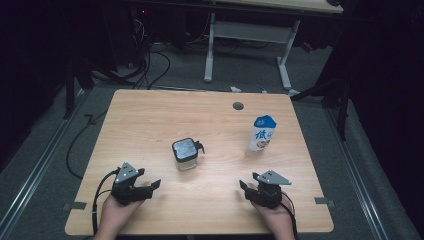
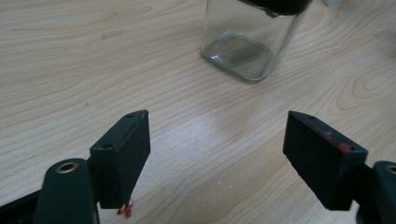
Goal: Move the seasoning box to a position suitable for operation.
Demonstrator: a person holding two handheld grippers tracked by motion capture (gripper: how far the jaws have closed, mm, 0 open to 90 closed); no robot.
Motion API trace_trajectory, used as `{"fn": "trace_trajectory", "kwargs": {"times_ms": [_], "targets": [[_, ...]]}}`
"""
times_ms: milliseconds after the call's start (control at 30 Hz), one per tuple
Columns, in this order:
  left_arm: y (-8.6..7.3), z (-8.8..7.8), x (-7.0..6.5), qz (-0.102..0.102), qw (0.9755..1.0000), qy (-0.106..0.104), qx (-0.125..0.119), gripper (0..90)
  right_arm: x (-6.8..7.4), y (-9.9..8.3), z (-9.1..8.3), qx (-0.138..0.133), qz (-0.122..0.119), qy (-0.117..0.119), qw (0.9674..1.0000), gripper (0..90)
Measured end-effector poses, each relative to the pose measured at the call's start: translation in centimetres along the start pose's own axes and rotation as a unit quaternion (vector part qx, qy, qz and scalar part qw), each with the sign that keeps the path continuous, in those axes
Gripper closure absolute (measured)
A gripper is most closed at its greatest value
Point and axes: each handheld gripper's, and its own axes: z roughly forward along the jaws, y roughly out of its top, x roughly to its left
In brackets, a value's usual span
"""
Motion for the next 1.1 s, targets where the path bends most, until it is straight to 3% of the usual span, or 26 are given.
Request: {"fn": "trace_trajectory", "kwargs": {"times_ms": [200,300,500,567,733,800,1100], "targets": [[0.1,0.1,0.0,-0.004,1.0,-0.002,-0.001,27.5,-0.1,0.2,-0.4,-0.008,-0.001,0.008,0.9999,45.6],[0.3,0.3,-0.3,0.005,1.0,-0.004,0.002,30.6,-0.1,0.2,-0.4,-0.006,-0.003,0.008,0.9999,49.8],[0.8,0.8,-1.1,0.005,0.9998,0.021,-0.002,49.2,-0.2,0.1,-0.7,-0.013,0.004,0.01,0.9999,53.3],[0.9,1.0,-1.2,0.007,0.9993,0.036,-0.001,53.2,-0.3,0.1,-0.8,-0.015,0.007,0.011,0.9998,54.3],[1.0,1.8,-1.1,-0.001,0.9989,0.047,-0.009,61.4,-0.1,0.1,-0.7,-0.016,0.004,0.023,0.9996,55.6],[1.1,2.1,-1.2,0.005,0.9985,0.055,-0.009,63.4,-0.1,0.1,-0.7,-0.014,0.002,0.023,0.9996,55.8],[2.9,4.1,-2.2,0.011,0.9988,0.047,0.004,80.9,0.5,0.2,-0.7,-0.006,-0.014,0.022,0.9996,57.1]]}}
